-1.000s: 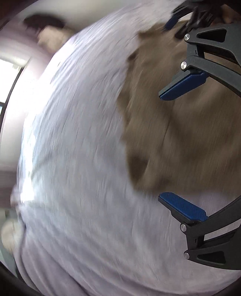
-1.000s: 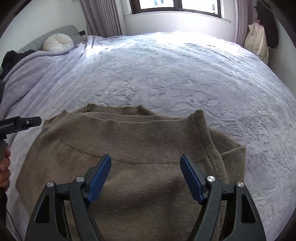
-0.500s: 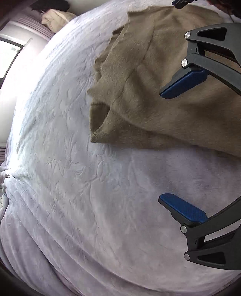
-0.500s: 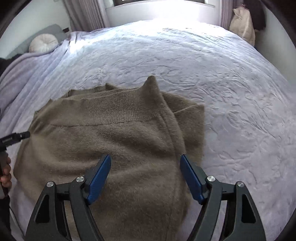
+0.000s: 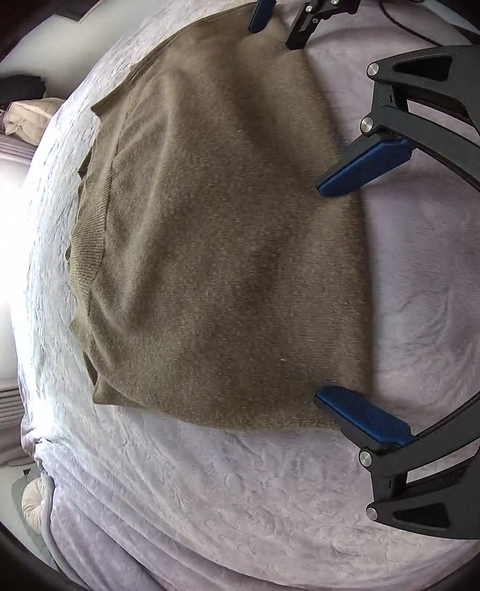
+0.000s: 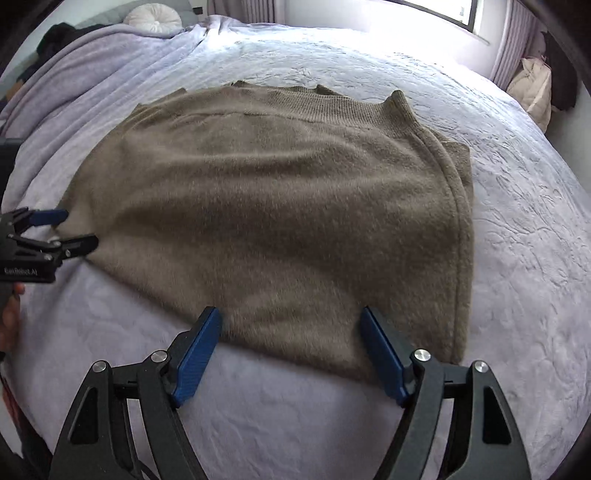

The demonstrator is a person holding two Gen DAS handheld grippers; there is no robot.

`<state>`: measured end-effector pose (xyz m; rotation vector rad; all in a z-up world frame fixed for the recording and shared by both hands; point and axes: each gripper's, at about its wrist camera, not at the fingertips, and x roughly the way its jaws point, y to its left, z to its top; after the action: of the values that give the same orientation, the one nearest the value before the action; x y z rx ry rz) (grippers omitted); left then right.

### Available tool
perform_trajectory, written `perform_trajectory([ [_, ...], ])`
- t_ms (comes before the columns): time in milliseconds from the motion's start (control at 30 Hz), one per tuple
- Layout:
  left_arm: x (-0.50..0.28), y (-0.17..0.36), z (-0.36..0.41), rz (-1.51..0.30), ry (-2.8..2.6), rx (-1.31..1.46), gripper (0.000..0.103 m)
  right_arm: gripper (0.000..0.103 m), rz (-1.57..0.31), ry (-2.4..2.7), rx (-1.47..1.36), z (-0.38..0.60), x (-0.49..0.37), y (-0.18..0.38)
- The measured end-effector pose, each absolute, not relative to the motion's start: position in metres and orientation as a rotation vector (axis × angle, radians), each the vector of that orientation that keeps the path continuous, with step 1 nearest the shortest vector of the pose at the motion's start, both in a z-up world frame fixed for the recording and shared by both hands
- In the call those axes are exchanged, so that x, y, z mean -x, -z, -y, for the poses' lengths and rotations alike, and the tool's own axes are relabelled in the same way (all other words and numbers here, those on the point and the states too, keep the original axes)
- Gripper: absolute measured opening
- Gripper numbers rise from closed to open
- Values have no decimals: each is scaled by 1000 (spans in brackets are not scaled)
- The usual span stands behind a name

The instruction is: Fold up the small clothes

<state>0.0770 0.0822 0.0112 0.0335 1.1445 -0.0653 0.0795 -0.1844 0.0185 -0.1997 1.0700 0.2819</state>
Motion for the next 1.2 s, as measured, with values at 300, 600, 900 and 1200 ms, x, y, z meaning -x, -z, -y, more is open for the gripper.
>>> perform_trajectory([
  [300,-101,-72,-62,-1049,53,29,103,80,-997,-265,95,173,-119,-71],
  [600,-124,-32,-51,-1107,-13,14,103,81,-1045,-236,120,155,-166,-28],
  [900,-98,-41,-58,-1094,18,-10,103,81,-1026,-230,229,164,-133,-35],
  [1200,-108,-48,-148,-1092,-37,212,103,81,-946,-207,144,184,-127,-66],
])
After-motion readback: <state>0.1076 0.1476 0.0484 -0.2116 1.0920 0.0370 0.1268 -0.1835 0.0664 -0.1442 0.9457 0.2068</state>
